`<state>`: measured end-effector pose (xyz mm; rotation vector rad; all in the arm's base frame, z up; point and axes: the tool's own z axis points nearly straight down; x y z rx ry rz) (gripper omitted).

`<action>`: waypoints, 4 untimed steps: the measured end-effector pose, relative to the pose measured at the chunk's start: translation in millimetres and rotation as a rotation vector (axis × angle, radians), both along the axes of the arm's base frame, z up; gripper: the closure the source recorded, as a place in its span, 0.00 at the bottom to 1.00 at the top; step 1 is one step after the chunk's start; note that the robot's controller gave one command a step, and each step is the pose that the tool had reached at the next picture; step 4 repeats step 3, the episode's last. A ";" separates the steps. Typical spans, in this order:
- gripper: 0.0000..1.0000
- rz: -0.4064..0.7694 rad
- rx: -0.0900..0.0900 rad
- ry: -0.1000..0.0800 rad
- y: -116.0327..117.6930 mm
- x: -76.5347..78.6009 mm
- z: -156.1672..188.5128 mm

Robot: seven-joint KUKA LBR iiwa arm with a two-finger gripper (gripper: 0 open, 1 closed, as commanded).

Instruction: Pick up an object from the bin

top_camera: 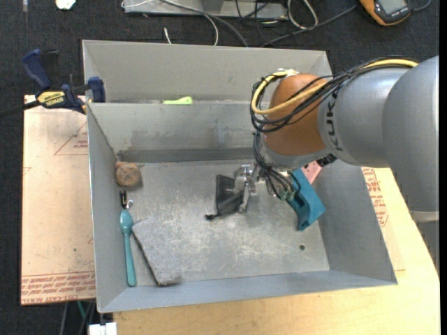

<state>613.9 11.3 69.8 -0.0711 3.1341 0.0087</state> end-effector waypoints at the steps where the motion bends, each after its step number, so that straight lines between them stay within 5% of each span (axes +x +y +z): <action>1: 1.00 0.000 0.000 0.009 0.1 -3.0 21.1; 3: 1.00 0.000 0.001 0.001 0.6 -0.8 95.2; 4: 1.00 0.000 0.001 0.001 0.6 -0.8 95.2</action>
Offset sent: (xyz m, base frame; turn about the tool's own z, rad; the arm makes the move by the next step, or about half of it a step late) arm -0.0019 0.0000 0.0728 0.0000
